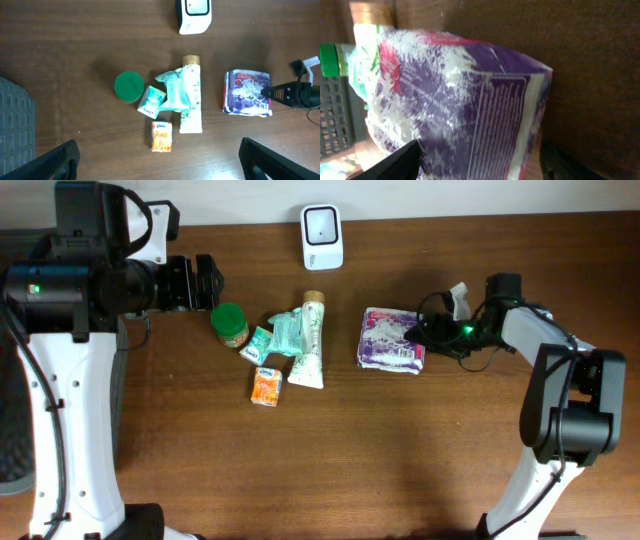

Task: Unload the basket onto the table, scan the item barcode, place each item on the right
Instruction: 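Lift the package with the right gripper toward the scanner, then hold the package barcode in front of the scanner with the right gripper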

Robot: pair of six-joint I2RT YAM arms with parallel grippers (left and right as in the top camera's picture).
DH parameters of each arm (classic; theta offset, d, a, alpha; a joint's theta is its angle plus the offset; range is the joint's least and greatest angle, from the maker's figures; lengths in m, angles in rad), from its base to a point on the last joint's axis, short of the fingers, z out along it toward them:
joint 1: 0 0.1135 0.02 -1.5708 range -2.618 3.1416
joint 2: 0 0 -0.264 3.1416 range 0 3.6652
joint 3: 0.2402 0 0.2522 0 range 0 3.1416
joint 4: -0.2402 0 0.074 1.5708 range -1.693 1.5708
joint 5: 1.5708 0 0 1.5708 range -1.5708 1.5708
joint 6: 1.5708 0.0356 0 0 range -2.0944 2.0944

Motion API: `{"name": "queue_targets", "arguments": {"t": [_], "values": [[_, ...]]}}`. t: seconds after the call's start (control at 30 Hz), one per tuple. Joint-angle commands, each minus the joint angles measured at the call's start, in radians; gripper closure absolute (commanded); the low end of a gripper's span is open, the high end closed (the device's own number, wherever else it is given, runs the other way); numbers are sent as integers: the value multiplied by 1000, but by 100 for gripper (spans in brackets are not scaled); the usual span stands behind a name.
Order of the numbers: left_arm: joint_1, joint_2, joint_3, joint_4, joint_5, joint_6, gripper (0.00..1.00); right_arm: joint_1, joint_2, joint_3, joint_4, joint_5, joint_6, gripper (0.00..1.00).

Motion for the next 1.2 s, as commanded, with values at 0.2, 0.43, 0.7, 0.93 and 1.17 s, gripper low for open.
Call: {"name": "queue_targets", "arguments": {"t": [0.2, 0.43, 0.7, 0.93, 1.17], "values": [[2, 2, 5, 2, 3, -6, 1, 66, 6, 140, -101, -51, 45, 96], [2, 2, 5, 2, 3, -6, 1, 184, -170, 389, -3, -98, 38, 96], [2, 2, 5, 2, 3, -6, 1, 288, -252, 403, 224, -181, 74, 96], [2, 2, 5, 2, 3, -6, 1, 349, -252, 403, 170, 78, 249, 96], [2, 2, 5, 2, 3, -6, 1, 354, -252, 403, 135, 91, 249, 96]]}}
